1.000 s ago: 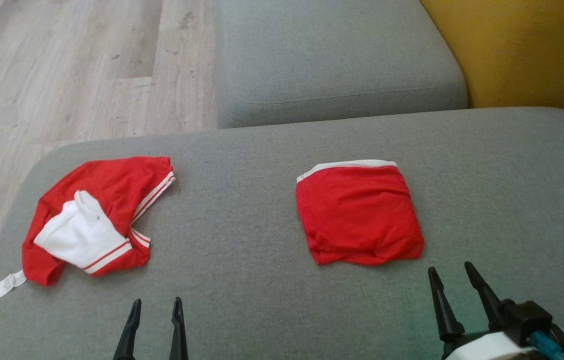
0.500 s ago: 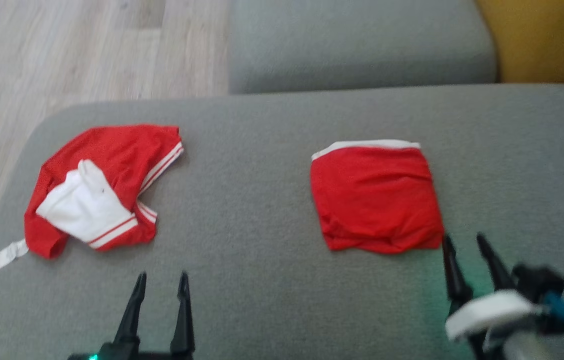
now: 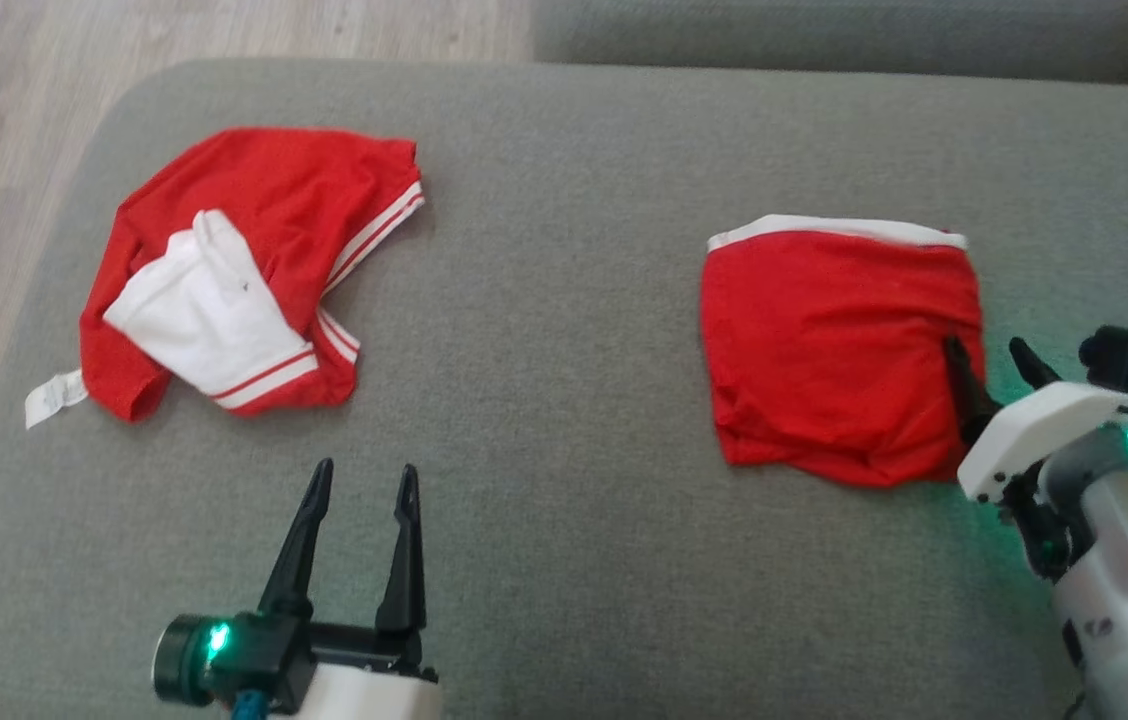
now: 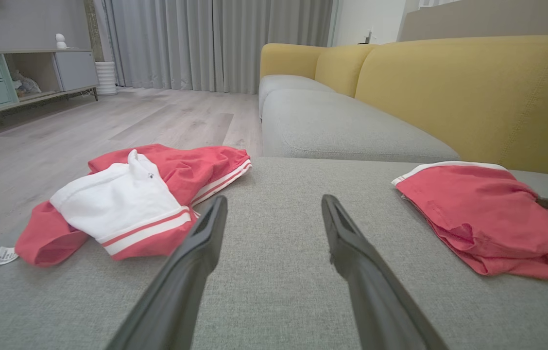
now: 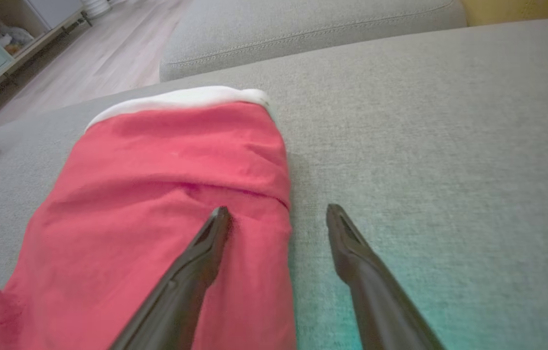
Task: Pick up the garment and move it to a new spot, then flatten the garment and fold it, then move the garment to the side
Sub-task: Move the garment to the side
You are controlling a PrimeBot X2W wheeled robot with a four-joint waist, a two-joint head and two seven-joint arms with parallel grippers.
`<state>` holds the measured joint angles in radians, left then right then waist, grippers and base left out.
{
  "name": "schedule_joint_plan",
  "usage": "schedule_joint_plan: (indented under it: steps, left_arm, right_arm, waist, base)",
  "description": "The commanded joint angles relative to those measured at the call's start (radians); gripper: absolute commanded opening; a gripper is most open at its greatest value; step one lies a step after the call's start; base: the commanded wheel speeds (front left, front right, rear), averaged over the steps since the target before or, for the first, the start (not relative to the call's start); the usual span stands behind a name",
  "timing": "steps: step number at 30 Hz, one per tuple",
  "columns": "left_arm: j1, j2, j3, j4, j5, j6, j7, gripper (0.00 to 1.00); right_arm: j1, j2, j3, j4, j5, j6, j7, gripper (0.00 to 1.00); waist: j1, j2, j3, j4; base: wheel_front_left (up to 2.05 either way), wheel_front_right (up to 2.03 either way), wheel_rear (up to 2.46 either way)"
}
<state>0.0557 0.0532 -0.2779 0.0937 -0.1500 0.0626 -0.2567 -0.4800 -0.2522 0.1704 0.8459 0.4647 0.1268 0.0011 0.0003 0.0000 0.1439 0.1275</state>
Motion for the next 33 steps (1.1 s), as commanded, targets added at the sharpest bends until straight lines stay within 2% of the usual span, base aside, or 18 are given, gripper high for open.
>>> schedule_joint_plan:
  steps: [1,2,3,9,18,23,29,33]
  left_arm:
    - [-0.042,-0.003,0.02,-0.025,-0.009,0.006,-0.005,1.0]
    - [-0.046,-0.003,0.019,-0.024,-0.009,0.006,-0.005,1.0]
    - [-0.05,-0.003,0.018,-0.022,-0.01,0.007,-0.005,1.0]
    - [-0.06,-0.003,0.025,-0.025,-0.015,0.017,-0.005,1.0]
    - [-0.107,-0.003,0.033,-0.04,-0.008,0.005,-0.005,1.0]
    - [-0.162,-0.003,0.033,-0.045,0.002,-0.01,-0.005,1.0]
    - [-0.223,-0.003,0.02,-0.044,0.0,-0.015,-0.005,1.0]
    - [-0.246,-0.003,0.008,-0.043,-0.01,-0.014,-0.005,1.0]
  right_arm:
    - [-0.032,-0.017,0.035,-0.012,0.022,0.004,0.0,0.46]
    - [-0.038,-0.02,0.045,-0.001,0.039,0.004,-0.001,0.08]
    - [-0.044,-0.023,0.057,0.006,0.057,0.004,-0.003,0.0]
    - [-0.074,-0.065,0.124,0.007,0.152,0.004,-0.023,0.0]
    - [-0.133,-0.246,0.217,-0.04,0.184,0.004,-0.031,0.0]
    - [-0.167,-0.379,0.207,-0.044,0.167,0.004,-0.028,0.0]
    - [-0.185,-0.542,0.138,-0.038,0.137,0.004,-0.061,0.0]
    - [-0.181,-0.588,0.112,-0.08,0.154,0.004,-0.043,0.0]
  waist:
    - [-0.0003,0.0,0.012,0.011]
    - [-0.0003,0.0,0.014,0.013]
    - [-0.0003,0.0,0.016,0.014]
    - [-0.0003,0.0,0.04,-0.015]
    - [-0.0003,0.0,0.143,-0.116]
    - [-0.0003,0.0,0.216,-0.163]
    - [-0.0003,0.0,0.281,-0.183]
    - [-0.0003,0.0,0.295,-0.184]
  base:
    - [0.0,0.0,0.0]
    - [0.0,0.0,0.0]
    - [0.0,0.0,0.0]
    - [0.0,0.0,0.0]
    - [0.0,0.0,0.0]
    - [0.0,0.0,0.0]
    - [0.0,0.0,0.0]
    - [0.0,0.0,0.0]
